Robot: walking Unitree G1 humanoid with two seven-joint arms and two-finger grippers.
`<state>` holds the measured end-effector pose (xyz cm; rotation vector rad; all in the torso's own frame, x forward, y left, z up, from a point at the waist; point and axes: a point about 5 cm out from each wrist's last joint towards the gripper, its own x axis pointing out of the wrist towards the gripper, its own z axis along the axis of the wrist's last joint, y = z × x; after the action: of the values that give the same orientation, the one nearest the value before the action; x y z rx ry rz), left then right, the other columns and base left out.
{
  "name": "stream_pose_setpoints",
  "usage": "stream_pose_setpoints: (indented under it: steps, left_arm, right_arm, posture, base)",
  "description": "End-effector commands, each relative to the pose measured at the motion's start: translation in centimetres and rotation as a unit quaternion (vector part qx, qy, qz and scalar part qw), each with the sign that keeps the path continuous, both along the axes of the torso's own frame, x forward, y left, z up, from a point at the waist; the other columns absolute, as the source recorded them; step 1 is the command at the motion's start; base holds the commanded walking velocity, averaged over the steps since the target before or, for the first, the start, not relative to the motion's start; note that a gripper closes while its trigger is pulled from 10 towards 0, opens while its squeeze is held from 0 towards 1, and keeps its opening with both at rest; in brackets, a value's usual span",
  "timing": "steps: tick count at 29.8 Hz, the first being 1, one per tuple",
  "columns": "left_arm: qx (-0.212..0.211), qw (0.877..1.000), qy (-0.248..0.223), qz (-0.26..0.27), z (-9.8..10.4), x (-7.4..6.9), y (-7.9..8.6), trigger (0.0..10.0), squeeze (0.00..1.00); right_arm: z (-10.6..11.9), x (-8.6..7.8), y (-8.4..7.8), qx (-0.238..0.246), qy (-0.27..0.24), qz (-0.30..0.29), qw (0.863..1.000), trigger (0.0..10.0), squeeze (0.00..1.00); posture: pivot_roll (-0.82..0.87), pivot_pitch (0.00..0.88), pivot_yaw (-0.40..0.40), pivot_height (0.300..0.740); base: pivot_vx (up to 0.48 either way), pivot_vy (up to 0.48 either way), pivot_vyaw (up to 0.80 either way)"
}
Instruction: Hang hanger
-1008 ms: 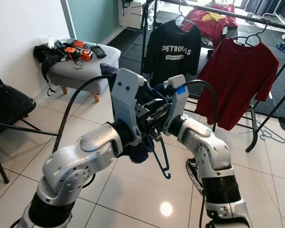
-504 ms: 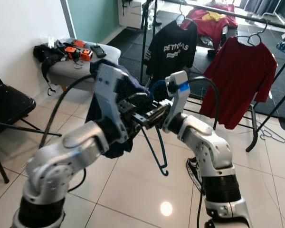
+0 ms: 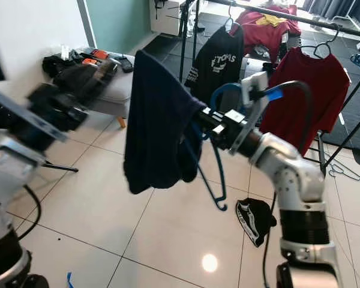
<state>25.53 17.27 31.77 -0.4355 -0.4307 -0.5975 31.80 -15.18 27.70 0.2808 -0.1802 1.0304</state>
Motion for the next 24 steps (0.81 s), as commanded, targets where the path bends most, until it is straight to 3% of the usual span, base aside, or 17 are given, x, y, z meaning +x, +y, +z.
stream_pose_setpoints:
  steps: [1, 2, 6, 10, 11, 19, 23, 24]
  left_arm:
    - [0.015, 1.000, 0.018, -0.001, -0.9, 0.2, 0.1, 10.0, 0.03]
    - [0.015, 1.000, 0.018, -0.001, -0.9, 0.2, 0.1, 10.0, 0.03]
    - [0.105, 0.989, 0.100, -0.029, -5.7, 0.1, -2.0, 10.0, 0.00]
    - [0.114, 0.987, 0.113, -0.027, -6.5, 0.2, -2.4, 10.0, 0.00]
    - [0.118, 0.983, 0.139, -0.001, -7.3, 0.7, -2.5, 10.0, 0.00]
    - [0.127, 0.978, 0.139, 0.087, -7.0, 1.8, -0.8, 10.0, 0.00]
    - [0.122, 0.979, 0.136, 0.090, -6.8, 1.8, -0.6, 10.0, 0.00]
    - [0.122, 0.980, 0.129, 0.092, -6.7, 1.7, -0.5, 3.2, 0.00]
  right_arm:
    - [1.5, -0.7, -0.1, 0.010, -0.030, 0.026, 0.999, 10.0, 0.00]
    - [1.5, -0.7, -0.1, 0.010, -0.030, 0.026, 0.999, 10.0, 0.00]
    - [3.3, -2.1, 0.4, 0.013, -0.062, 0.097, 0.993, 10.0, 0.00]
    - [3.6, -2.4, 0.5, 0.013, -0.068, 0.109, 0.992, 10.0, 0.00]
    - [4.1, -3.1, 0.7, 0.015, -0.078, 0.134, 0.988, 10.0, 0.00]
    - [4.4, -4.2, 0.8, 0.006, -0.087, 0.177, 0.980, 10.0, 0.00]
    - [4.5, -4.2, 0.8, 0.007, -0.088, 0.179, 0.980, 10.0, 0.00]
    - [4.5, -4.2, 0.8, 0.008, -0.088, 0.179, 0.980, 10.0, 0.00]
  posture:
    - [-0.03, 0.125, -0.060, 0.740]
    - [-0.03, 0.125, -0.060, 0.740]
    - [-0.04, 0.125, -0.065, 0.740]
    - [-0.04, 0.127, -0.065, 0.740]
    - [-0.04, 0.130, -0.065, 0.740]
    - [-0.04, 0.134, -0.064, 0.740]
    - [-0.03, 0.135, -0.063, 0.740]
    - [-0.03, 0.136, -0.063, 0.740]
  base:
    - [0.000, 0.000, 0.00]
    - [0.000, 0.000, 0.00]
    - [0.000, 0.000, 0.00]
    - [0.000, 0.000, 0.00]
    - [0.000, 0.000, 0.00]
    - [0.000, 0.000, 0.00]
    - [0.000, 0.000, 0.00]
    - [0.000, 0.000, 0.00]
